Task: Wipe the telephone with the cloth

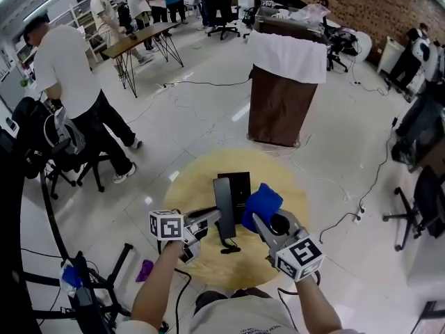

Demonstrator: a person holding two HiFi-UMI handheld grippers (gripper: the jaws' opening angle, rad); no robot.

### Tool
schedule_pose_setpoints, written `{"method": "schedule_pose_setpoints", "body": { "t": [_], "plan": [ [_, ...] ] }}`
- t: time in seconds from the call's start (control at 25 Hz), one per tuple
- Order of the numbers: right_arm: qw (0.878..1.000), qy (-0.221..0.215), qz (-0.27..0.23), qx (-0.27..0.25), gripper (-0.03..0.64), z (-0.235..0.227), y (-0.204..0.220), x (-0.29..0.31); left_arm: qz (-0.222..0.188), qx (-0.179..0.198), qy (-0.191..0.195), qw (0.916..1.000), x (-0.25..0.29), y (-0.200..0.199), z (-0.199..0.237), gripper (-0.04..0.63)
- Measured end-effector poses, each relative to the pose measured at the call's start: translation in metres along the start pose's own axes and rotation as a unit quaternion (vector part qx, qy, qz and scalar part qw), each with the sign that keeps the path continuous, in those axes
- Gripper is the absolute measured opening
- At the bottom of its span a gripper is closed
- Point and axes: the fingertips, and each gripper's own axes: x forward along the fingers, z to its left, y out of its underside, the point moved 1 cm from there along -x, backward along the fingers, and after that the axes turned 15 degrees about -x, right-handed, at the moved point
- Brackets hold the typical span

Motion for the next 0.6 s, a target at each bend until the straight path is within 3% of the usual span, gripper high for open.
{"method": "schedule_pose_setpoints", "body": {
  "t": [0.36, 0.6],
  "plan": [
    [0.999, -0.010, 0.039, 0.025, 0.061, 0.004, 0.035, -0.001, 0.020, -0.055, -0.013, 0.9982, 0.018, -0.007, 0.047, 0.061],
    [0.997, -0.019, 0.071, 0.034, 0.061, 0.007, 0.053, 0.008, 0.045, -0.063, -0.018, 0.9968, 0.024, -0.011, 0.078, 0.061]
  ]
}}
